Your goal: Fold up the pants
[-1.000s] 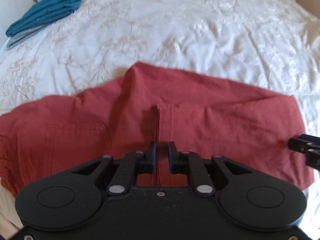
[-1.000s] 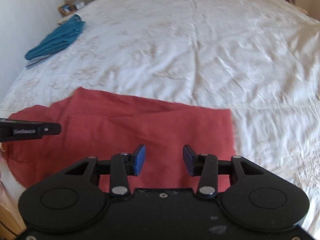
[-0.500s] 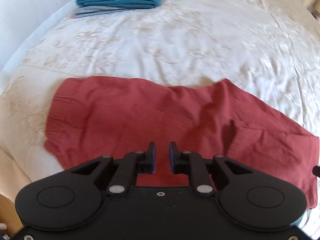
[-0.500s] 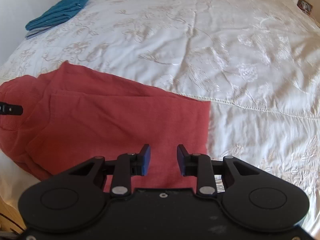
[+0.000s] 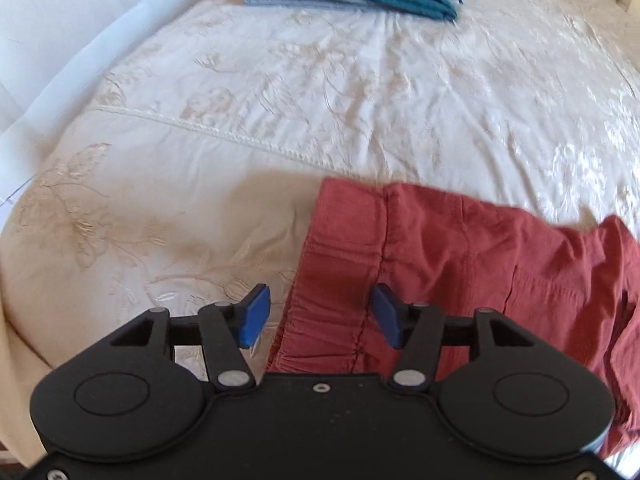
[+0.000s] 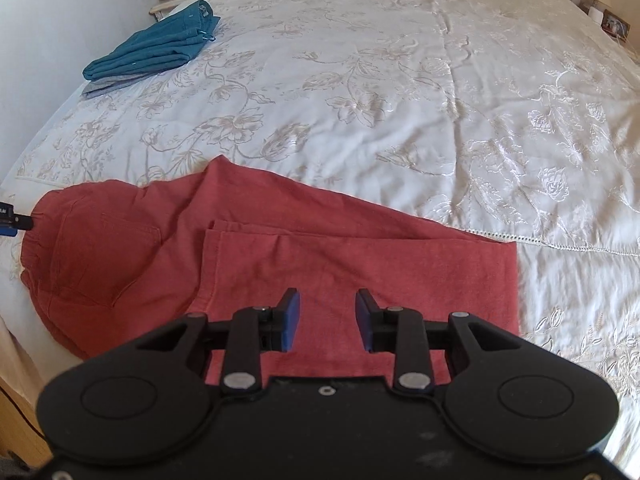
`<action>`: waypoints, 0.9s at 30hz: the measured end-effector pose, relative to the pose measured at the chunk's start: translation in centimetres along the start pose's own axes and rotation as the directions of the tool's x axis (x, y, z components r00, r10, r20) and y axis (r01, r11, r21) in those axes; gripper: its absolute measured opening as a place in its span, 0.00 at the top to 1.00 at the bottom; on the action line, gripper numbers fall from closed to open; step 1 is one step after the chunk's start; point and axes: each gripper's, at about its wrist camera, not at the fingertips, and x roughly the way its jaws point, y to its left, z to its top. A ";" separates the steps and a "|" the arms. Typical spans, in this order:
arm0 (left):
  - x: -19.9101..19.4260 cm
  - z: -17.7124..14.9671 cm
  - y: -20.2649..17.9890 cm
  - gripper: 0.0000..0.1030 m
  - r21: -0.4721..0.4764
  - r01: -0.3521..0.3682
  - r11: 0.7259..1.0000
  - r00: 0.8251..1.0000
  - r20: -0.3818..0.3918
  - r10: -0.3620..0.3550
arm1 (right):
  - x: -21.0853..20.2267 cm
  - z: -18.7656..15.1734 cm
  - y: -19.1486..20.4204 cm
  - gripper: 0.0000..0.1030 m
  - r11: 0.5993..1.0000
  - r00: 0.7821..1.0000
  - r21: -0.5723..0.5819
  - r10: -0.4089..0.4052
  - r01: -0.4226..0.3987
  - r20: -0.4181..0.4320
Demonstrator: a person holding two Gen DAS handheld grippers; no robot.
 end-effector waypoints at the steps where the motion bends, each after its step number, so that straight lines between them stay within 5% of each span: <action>1: 1.2 -0.2 0.2 0.40 0.037 0.030 0.999 0.999 -0.041 -0.029 | -0.2 0.0 0.7 0.68 1.000 1.000 0.006 -0.005 0.005 0.000; 3: 2.8 -1.0 0.6 0.36 0.091 0.062 0.994 0.997 -0.056 -0.057 | -0.5 -0.1 2.1 0.68 1.000 1.000 0.020 -0.017 0.017 -0.001; 7: 3.8 -1.6 2.1 0.09 0.080 0.112 0.990 0.994 -0.019 -0.111 | -1.3 -0.2 4.1 0.68 0.998 0.999 0.038 -0.042 0.042 0.012; 10: 4.6 -1.3 1.7 0.03 0.089 0.137 0.987 0.989 -0.065 -0.131 | -1.8 -0.6 5.1 0.68 0.997 0.998 0.052 -0.056 0.055 0.016; 11: 4.6 -1.2 1.3 0.06 0.101 0.133 0.986 0.990 -0.068 -0.127 | -1.9 -0.7 5.3 0.68 0.997 0.998 0.057 -0.058 0.057 0.014; 12: 4.1 -1.1 0.9 0.32 0.123 0.170 0.978 0.985 -0.059 -0.164 | -1.8 -0.8 5.5 0.68 0.996 0.998 0.061 -0.059 0.058 0.010; 13: 3.6 -1.0 0.7 0.42 0.129 0.184 0.974 0.983 -0.051 -0.179 | -1.8 -0.9 5.8 0.68 0.996 0.998 0.060 -0.062 0.061 0.007; 18: 0.1 -0.6 1.4 0.61 0.104 0.192 0.976 0.981 0.018 -0.195 | -1.1 -1.2 7.0 0.68 0.998 0.998 0.035 -0.058 0.058 -0.005; 27: -5.7 0.1 1.1 0.63 0.131 0.236 0.963 0.962 0.107 -0.250 | 5.6 2.2 9.1 0.68 0.999 1.000 0.044 -0.008 0.008 0.003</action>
